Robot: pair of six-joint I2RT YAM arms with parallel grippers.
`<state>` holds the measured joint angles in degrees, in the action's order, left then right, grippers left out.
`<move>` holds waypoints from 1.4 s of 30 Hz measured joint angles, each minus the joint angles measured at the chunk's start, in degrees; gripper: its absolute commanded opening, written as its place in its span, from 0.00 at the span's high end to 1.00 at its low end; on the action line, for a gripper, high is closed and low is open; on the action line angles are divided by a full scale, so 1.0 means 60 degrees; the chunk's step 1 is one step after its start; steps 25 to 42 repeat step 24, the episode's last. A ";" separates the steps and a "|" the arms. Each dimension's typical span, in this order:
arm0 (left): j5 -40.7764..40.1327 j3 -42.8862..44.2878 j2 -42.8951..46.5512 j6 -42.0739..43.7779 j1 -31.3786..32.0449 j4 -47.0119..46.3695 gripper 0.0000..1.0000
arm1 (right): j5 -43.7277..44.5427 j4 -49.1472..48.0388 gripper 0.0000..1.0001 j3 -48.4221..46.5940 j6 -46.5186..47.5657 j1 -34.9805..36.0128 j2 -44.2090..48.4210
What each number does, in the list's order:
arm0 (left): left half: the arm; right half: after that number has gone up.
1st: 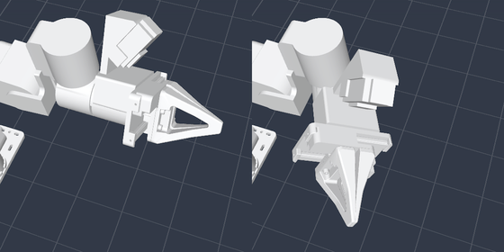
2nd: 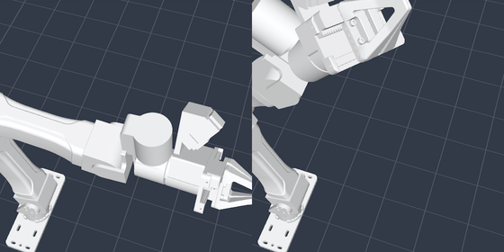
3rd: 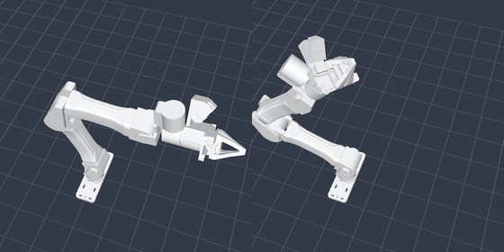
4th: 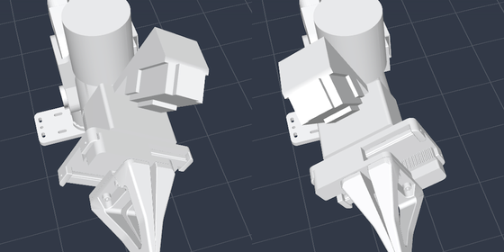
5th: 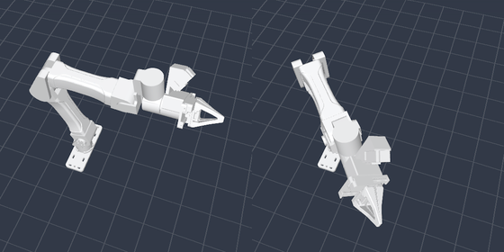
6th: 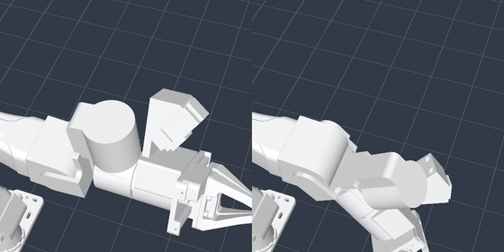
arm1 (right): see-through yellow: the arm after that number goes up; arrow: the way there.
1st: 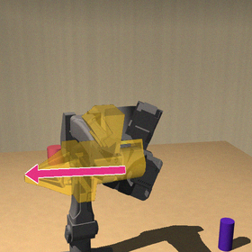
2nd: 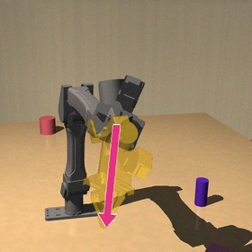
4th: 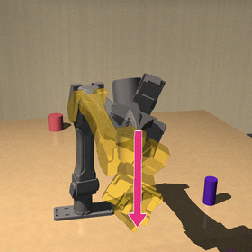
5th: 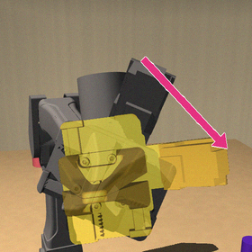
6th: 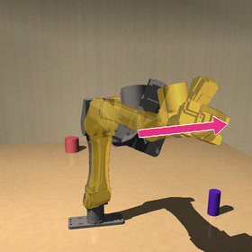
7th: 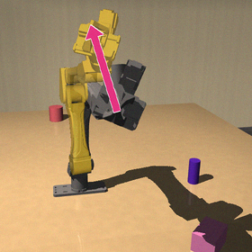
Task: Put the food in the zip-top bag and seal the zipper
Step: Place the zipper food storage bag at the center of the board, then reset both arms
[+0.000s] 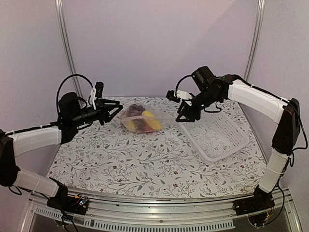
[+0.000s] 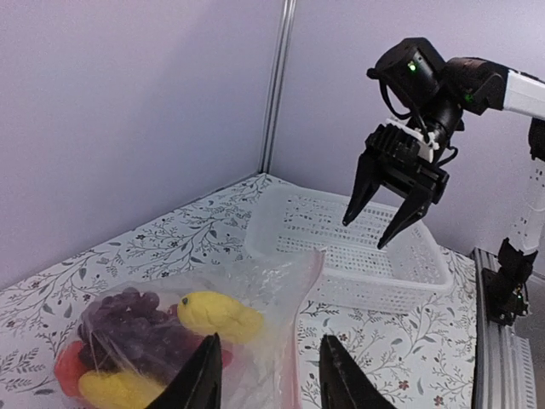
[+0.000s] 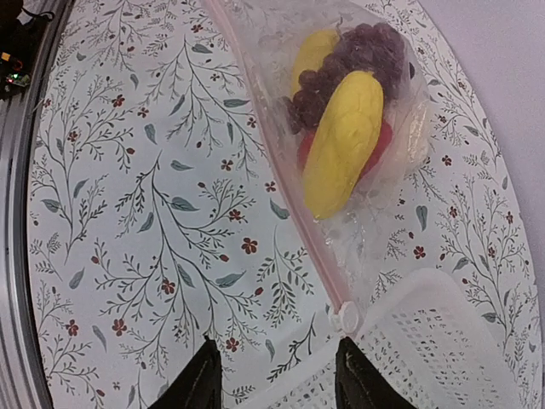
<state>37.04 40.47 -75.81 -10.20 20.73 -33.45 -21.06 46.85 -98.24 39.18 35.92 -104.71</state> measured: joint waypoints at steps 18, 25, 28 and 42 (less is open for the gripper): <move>-0.6597 0.4062 0.2645 0.1672 0.0284 0.6590 0.23 | -0.1676 -0.1978 0.01 0.0940 -0.3246 -0.5049 0.3315; -0.7799 0.4364 0.2433 0.1654 0.0273 0.7078 0.01 | -0.0528 -0.3555 0.01 0.2510 -0.4951 -0.5541 0.4462; -0.7799 0.4364 0.2433 0.1654 0.0273 0.7078 0.01 | -0.0528 -0.3555 0.01 0.2510 -0.4951 -0.5541 0.4462; -0.7799 0.4364 0.2433 0.1654 0.0273 0.7078 0.01 | -0.0528 -0.3555 0.01 0.2510 -0.4951 -0.5541 0.4462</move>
